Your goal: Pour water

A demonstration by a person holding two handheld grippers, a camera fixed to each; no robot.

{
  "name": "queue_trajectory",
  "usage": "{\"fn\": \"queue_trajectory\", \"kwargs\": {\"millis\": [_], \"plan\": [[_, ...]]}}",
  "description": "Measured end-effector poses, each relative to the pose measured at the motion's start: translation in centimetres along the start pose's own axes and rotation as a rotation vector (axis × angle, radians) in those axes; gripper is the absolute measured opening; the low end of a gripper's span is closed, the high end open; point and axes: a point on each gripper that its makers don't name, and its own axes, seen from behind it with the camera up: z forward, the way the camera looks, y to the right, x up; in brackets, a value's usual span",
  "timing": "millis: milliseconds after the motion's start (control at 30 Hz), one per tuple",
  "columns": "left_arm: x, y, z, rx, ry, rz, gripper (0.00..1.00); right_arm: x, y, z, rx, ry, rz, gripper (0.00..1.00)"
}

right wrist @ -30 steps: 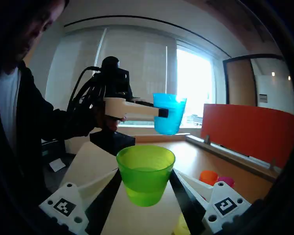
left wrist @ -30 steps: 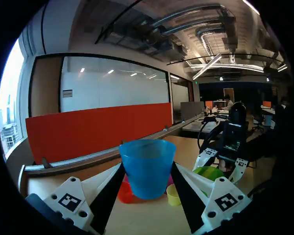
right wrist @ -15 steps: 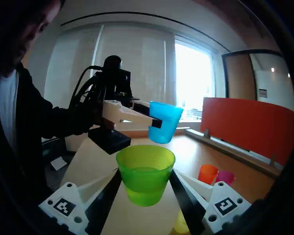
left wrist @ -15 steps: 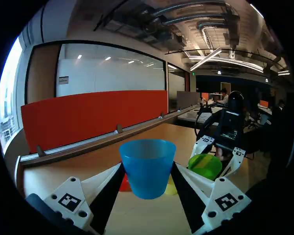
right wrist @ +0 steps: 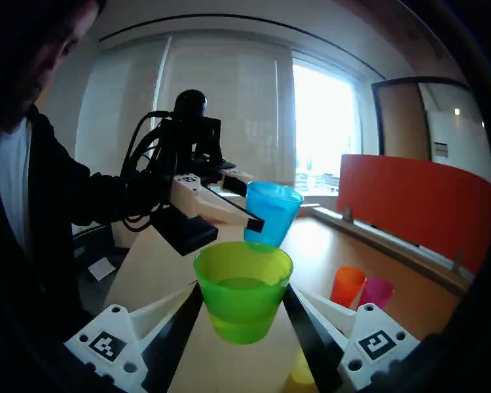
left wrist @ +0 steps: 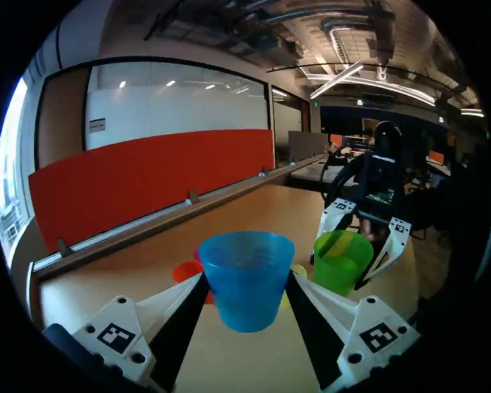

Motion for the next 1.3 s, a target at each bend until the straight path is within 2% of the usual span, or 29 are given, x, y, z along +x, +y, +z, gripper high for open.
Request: {"fn": "queue_trajectory", "kwargs": {"millis": [400,800,1300], "plan": [[-2.4,0.9,1.1,-0.031,-0.078,0.035,0.82,-1.7,0.1,-0.9,0.008,-0.055,0.003,0.86],[-5.4,1.1,1.7,-0.047,-0.176,0.074,0.82,-3.8,-0.3,-1.3,0.025,-0.129,0.006,0.86],[-8.6,1.2,2.0,-0.084,-0.278,0.082,0.83,-5.4,-0.3,-1.4,0.037,-0.175,0.018,0.86]]}}
